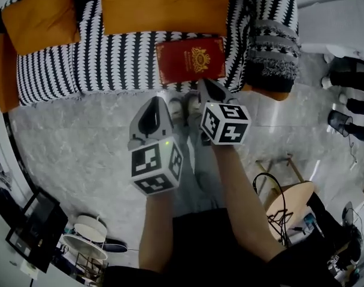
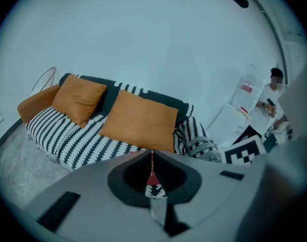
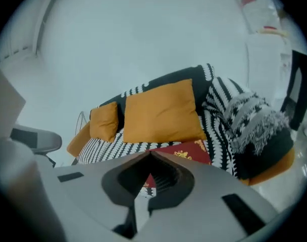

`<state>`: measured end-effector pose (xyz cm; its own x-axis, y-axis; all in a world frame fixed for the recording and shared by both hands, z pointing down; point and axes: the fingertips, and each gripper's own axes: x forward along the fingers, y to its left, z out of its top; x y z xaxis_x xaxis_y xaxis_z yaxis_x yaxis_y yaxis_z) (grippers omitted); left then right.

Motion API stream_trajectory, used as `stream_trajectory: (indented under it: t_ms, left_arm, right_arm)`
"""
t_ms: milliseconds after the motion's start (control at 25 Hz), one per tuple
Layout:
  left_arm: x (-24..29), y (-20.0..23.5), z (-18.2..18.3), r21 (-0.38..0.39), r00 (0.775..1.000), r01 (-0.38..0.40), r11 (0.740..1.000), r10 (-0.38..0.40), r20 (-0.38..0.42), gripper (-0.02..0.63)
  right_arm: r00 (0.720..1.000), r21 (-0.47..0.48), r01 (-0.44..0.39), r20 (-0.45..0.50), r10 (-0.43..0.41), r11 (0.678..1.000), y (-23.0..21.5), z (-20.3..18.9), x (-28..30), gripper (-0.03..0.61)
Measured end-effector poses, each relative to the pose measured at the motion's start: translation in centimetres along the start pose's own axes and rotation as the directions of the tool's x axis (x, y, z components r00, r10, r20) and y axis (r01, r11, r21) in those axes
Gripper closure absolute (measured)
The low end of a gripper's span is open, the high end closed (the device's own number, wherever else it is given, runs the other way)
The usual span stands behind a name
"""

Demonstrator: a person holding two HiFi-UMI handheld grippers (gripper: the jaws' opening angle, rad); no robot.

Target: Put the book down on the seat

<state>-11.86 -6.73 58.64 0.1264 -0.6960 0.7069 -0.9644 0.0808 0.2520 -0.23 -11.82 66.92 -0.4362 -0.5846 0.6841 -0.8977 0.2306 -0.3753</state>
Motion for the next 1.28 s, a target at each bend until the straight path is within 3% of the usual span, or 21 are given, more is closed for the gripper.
stream_trajectory:
  t_ms: [320,520,640,840,960,1040,1200,1280]
  left_arm:
    - [-2.5,-3.9,7.7,0.033,0.991,0.056,0.998,-0.059,0.12,0.594]
    - [-4.9,-6.8,13.4,0.101,0.969,0.068,0.993,-0.09,0.231,0.594]
    - [-6.7,-8.1,17.4,0.137,0.944,0.063,0.989,-0.104,0.313,0.594]
    - [-11.3,-10.0,23.1,0.181,0.882,0.036,0.983,-0.117,0.457,0.594]
    - [-14.2,-11.4,26.0,0.201,0.839,0.033,0.979,-0.136,0.527,0.594]
    - [-16.4,-11.9,28.3,0.206,0.791,0.022,0.978,-0.143,0.594,0.594]
    - [-21.3,-12.6,32.8,0.211,0.68,-0.011,0.977,-0.147,0.719,0.595]
    - [-23.6,-13.1,34.7,0.22,0.632,-0.037,0.975,-0.148,0.761,0.597]
  right_arm:
    - [0.985,-0.165,-0.026,0.163,0.053,0.986,3.8,8.9,-7.3,0.568]
    - [0.941,-0.297,0.011,0.325,0.09,0.955,5.9,15.6,-12.0,0.569]
    - [0.906,-0.334,0.008,0.402,0.135,0.942,7.5,19.8,-14.2,0.568]
    - [0.816,-0.435,0.055,0.539,0.211,0.899,9.9,25.9,-19.6,0.568]
    - [0.768,-0.431,0.062,0.597,0.233,0.9,10.6,28.8,-22.5,0.568]
    - [0.727,-0.441,0.055,0.633,0.267,0.896,11.4,30.8,-24.6,0.568]
    - [0.616,-0.475,0.063,0.71,0.341,0.877,13.7,35.3,-29.9,0.568]
    - [0.581,-0.5,0.087,0.728,0.364,0.861,14.7,36.9,-32.2,0.568]
